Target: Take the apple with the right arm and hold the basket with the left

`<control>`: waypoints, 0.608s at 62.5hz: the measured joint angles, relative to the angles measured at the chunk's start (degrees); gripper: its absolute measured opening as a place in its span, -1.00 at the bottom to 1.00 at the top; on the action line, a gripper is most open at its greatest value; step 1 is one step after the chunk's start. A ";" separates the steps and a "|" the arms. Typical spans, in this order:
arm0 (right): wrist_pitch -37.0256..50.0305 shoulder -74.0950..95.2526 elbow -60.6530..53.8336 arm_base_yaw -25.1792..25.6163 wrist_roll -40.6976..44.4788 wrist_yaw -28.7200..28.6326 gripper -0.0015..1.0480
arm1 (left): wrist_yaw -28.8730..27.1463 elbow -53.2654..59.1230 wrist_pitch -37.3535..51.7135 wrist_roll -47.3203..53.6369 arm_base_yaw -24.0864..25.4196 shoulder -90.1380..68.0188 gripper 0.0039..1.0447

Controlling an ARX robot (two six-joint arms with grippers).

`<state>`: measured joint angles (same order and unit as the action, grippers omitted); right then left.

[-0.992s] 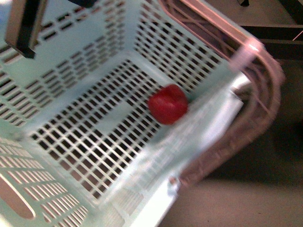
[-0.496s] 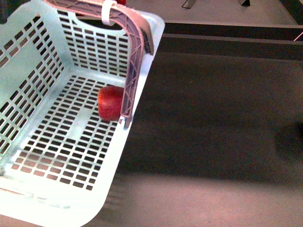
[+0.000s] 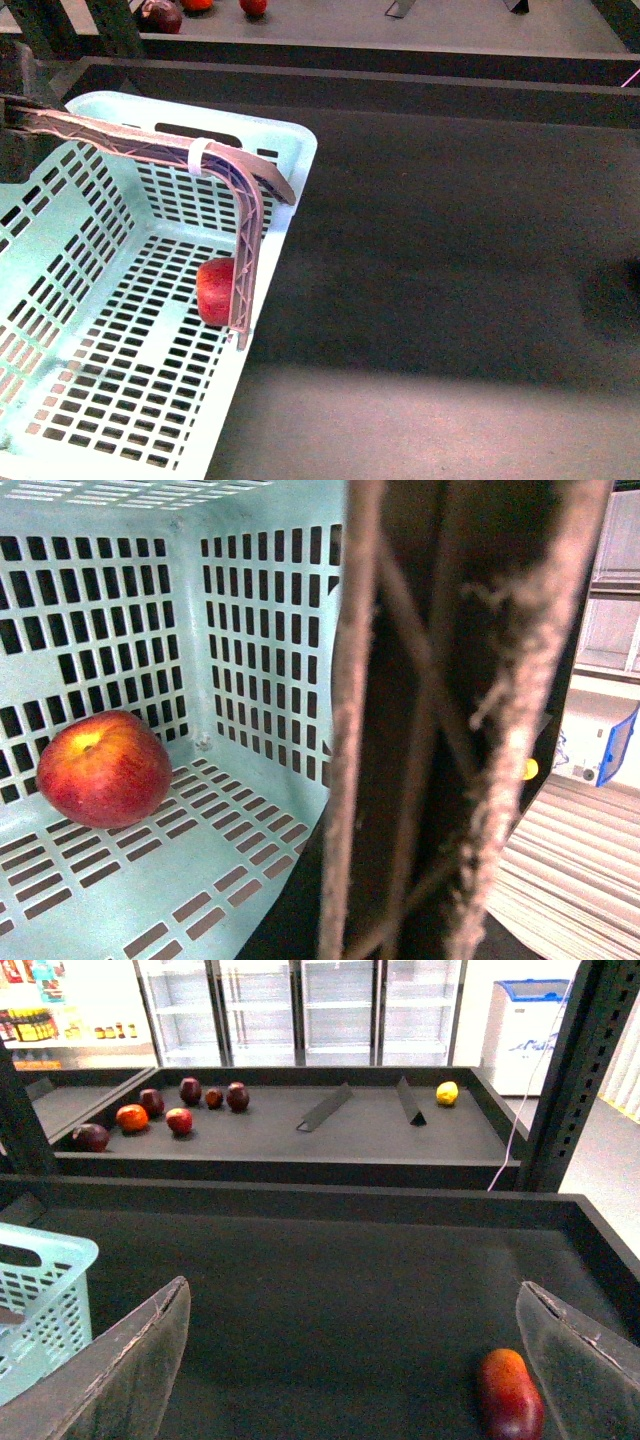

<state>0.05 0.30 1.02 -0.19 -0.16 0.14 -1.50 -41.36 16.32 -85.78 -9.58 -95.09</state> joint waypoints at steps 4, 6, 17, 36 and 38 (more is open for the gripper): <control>0.00 -0.02 0.00 0.00 0.00 -0.02 0.83 | -0.22 1.46 0.26 -0.81 0.07 0.90 -0.89; 0.00 -0.02 0.00 0.00 0.00 -0.02 0.83 | -0.42 2.25 0.39 -1.16 0.07 1.38 -0.89; 0.00 -0.02 0.00 0.00 0.00 -0.02 0.83 | -2.97 6.38 0.26 -2.19 -0.83 6.45 -0.48; 0.00 -0.02 0.00 0.00 0.00 0.00 0.83 | -14.29 8.90 -10.58 -5.95 -7.06 24.13 0.62; 0.00 -0.02 0.00 0.00 0.00 -0.02 0.83 | -15.19 8.90 -11.30 -6.32 -7.91 25.90 0.72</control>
<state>0.05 0.27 1.02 -0.19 -0.16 0.12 -16.69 -32.47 5.02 -92.09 -17.50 -69.19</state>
